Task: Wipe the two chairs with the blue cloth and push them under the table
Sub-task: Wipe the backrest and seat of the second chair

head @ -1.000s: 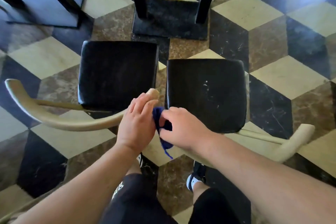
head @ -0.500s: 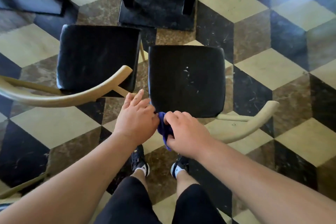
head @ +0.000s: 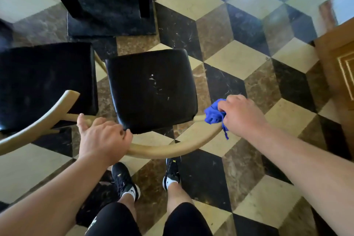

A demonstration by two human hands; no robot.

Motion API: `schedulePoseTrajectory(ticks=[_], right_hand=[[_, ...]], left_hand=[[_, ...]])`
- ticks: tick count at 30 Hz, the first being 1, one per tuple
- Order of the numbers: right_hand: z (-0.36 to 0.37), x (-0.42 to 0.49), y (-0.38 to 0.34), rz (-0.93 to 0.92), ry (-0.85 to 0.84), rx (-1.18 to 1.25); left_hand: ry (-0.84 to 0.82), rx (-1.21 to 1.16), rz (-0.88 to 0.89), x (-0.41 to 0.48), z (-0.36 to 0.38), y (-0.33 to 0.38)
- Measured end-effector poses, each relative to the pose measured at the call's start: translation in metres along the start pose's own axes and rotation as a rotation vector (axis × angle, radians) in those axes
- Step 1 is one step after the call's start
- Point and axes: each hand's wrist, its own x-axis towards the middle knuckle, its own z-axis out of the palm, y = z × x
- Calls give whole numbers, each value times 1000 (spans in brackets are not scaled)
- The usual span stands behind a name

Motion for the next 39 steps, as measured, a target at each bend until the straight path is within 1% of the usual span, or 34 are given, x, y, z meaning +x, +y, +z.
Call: schedulePoseTrajectory(ticks=[4,6,8,11,13,15,17,19,21,24,25,27,30,32,35,39], right_hand=[[-3,20,25,112,49,64],[-2,23,15,133,16,95],[2,18,-11,102,-104,127],[3,3,-67,-23,-316,249],[0,-6,-109,-95,-390,401],[-6,-9,-151,-161,-426,553],[-9,-7,-190,-206,-416,670],[-8,-1,-224,-205,-367,782],[-6,11,-252,-192,-338,912],[0,38,-278,-147,-353,1092],[4,48,-282,-120,-374,1112],[17,68,-288,-102,-426,1070],[45,96,-296,-184,-528,938],[65,113,-302,-212,-566,850],[97,138,-308,-175,-632,814],[136,166,-319,-175,-694,640]], left_hand=[[-28,1,2,0,-4,1],[-48,-11,-2,0,-9,3],[-59,-26,-3,0,-13,3],[-64,-75,0,-1,-19,2],[-66,-92,7,-3,-20,1],[-42,-141,5,-1,-20,-3],[31,-306,-35,8,-20,-12],[133,-521,-94,20,-18,-28],[195,-644,-142,28,-14,-42],[173,-815,-256,35,-9,-53],[163,-889,-307,36,-7,-55],[185,-958,-353,37,-4,-55],[244,-944,-343,36,2,-50],[280,-952,-340,36,6,-50],[324,-962,-321,38,11,-52],[380,-948,-287,36,18,-49]])
